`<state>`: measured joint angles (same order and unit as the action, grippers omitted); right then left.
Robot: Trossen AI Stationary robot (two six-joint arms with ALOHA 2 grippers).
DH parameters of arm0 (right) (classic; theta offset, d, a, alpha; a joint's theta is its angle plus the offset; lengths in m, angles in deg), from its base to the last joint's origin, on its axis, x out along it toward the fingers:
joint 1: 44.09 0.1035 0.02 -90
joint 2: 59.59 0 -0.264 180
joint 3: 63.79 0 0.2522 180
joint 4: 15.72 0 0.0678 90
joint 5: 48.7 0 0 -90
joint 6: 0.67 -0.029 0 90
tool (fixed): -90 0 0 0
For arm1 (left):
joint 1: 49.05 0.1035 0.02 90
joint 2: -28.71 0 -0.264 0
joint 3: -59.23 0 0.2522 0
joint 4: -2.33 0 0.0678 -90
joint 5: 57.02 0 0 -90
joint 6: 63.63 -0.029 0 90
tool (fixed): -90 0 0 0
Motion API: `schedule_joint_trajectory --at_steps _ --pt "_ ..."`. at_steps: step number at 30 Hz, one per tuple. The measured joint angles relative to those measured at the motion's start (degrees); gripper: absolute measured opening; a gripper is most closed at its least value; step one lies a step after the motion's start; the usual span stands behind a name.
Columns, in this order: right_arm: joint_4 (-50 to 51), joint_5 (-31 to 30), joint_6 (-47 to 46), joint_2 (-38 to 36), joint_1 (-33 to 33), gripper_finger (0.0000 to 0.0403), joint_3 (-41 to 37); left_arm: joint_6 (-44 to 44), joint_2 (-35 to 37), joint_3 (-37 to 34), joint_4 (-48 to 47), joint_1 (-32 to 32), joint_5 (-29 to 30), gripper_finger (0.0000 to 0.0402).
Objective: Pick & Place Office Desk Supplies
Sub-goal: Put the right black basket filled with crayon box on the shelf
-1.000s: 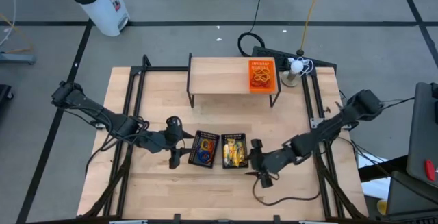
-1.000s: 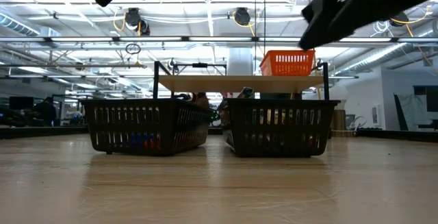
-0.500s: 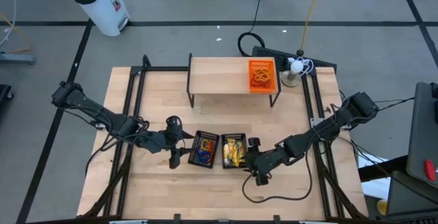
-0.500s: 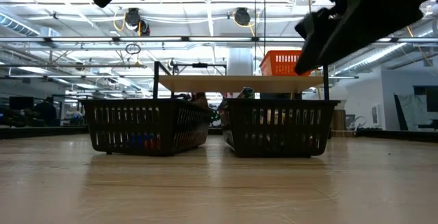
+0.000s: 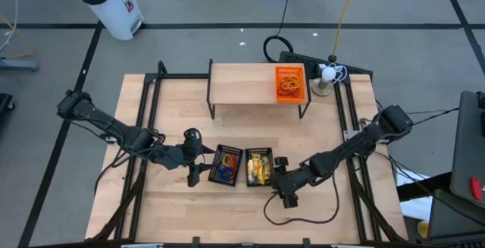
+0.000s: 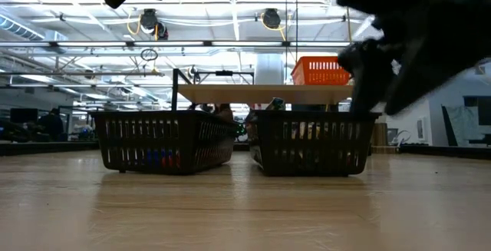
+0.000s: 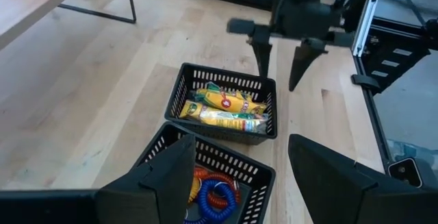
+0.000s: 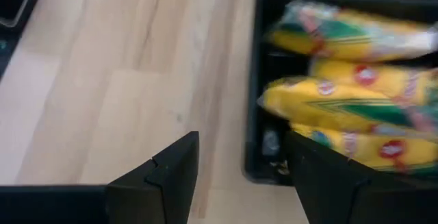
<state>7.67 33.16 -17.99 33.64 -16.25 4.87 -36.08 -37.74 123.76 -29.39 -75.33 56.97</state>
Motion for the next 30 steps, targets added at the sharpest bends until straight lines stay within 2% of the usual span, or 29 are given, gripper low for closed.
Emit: schedule_joint_trajectory --at_steps 5,10,14,18,23,30 --pt "-1.2 0.8 0.0 3.7 0.0 0.0205 0.0 0.0 0.0 0.0 0.0 0.0 0.0 0.0237" --pt "-2.4 0.3 0.0 4.1 -0.1 0.0205 0.0 0.0 0.0 0.0 0.0 0.0 0.0 0.0237" --pt "-2.5 -2.3 -0.2 3.7 -0.1 0.0194 0.0 0.0 0.0 0.0 0.0 0.0 0.0 0.0237" --pt "-2.2 -3.7 -0.7 3.8 -0.1 0.0140 0.0 0.0 0.0 0.0 0.0 0.0 -0.1 0.0237" --pt "-2.0 -3.6 0.6 3.8 -0.1 0.0020 0.0 0.0 0.0 0.0 0.0 0.0 -0.1 0.0237" --pt "-1.1 -5.8 0.7 3.4 -0.1 0.0005 0.4 0.1 0.0 0.0 0.0 0.0 -0.1 0.0237"
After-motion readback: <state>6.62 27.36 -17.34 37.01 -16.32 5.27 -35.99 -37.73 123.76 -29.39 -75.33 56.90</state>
